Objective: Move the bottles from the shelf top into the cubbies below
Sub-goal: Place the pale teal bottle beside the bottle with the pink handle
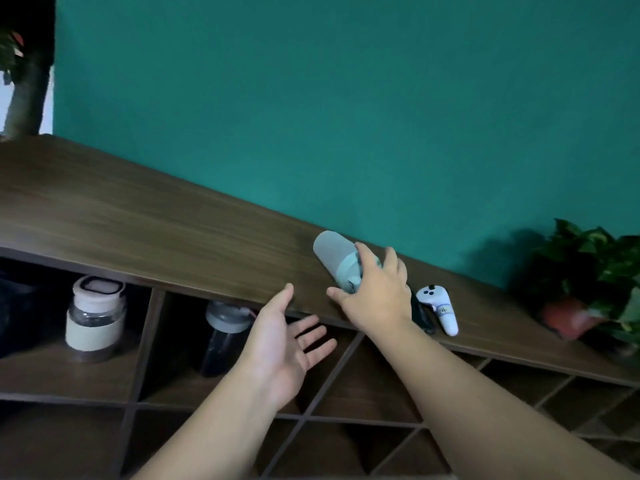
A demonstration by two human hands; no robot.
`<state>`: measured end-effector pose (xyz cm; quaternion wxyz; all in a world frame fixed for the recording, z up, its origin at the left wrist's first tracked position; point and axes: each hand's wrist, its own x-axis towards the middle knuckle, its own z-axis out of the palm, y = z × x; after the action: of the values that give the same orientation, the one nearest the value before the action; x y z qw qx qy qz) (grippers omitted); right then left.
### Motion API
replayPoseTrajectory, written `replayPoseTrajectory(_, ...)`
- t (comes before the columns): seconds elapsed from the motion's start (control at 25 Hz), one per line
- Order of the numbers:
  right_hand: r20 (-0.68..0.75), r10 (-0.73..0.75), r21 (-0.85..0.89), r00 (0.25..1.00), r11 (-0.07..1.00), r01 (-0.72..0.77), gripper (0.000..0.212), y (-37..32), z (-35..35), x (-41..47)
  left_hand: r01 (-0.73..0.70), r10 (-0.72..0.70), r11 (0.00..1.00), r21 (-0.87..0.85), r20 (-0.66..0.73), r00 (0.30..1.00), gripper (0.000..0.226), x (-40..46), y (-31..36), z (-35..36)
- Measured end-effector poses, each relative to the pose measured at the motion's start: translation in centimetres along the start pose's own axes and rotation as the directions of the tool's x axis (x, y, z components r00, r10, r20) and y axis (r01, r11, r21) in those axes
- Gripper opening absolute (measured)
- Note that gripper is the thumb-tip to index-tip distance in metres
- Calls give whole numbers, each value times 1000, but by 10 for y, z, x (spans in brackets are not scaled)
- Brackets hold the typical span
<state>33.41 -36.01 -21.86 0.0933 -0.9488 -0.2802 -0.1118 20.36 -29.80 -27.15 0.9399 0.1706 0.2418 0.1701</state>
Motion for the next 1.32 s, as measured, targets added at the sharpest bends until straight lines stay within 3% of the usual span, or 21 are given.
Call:
replayPoseTrajectory(0.12,25,70,-36,997,997,-69,100,-9,18,25,14,-14,1000,15,-8,1000,65,9,2,2)
replayPoseTrajectory(0.24,-58,81,-68,995,994,-84,84,-10,29,30,14,-15,999,38,11,1000,63,9,2,7)
replayPoseTrajectory(0.52,-136,-60,69,989,995,70,80,-18,-32,-62,16,-18,997,79,21,1000,69,-27,-3,-3)
replayPoseTrajectory(0.64,-28,-154,63,988,986,156,85,-15,-65,-130,42,-40,991,131,-14,999,66,-49,-3,-13)
replayPoseTrajectory(0.76,218,-245,38,945,969,243,89,-7,-65,-184,132,-125,985,108,-71,990,64,-60,-24,-39)
replayPoseTrajectory(0.84,276,-209,95,938,977,190,95,-9,-43,-201,168,-161,985,45,-138,977,60,-57,-39,-62)
replayPoseTrajectory(0.92,275,-61,209,959,978,2,100,-20,-10,-207,186,-189,982,-35,-205,960,58,-46,-51,-87)
replayPoseTrajectory(1.0,274,143,350,951,906,-237,101,-36,25,-203,191,-214,974,-119,-223,951,64,-32,-57,-109)
replayPoseTrajectory(1.08,243,270,451,932,819,-355,103,-50,54,-190,185,-216,971,-154,-214,953,69,-15,-63,-124)
replayPoseTrajectory(1.2,171,284,505,943,797,-332,103,-56,83,-158,99,-138,983,-155,-262,955,59,13,-63,-131)
replayPoseTrajectory(1.32,160,196,499,968,829,-250,87,-45,106,-123,119,-131,991,-58,-329,935,42,49,-59,-130)
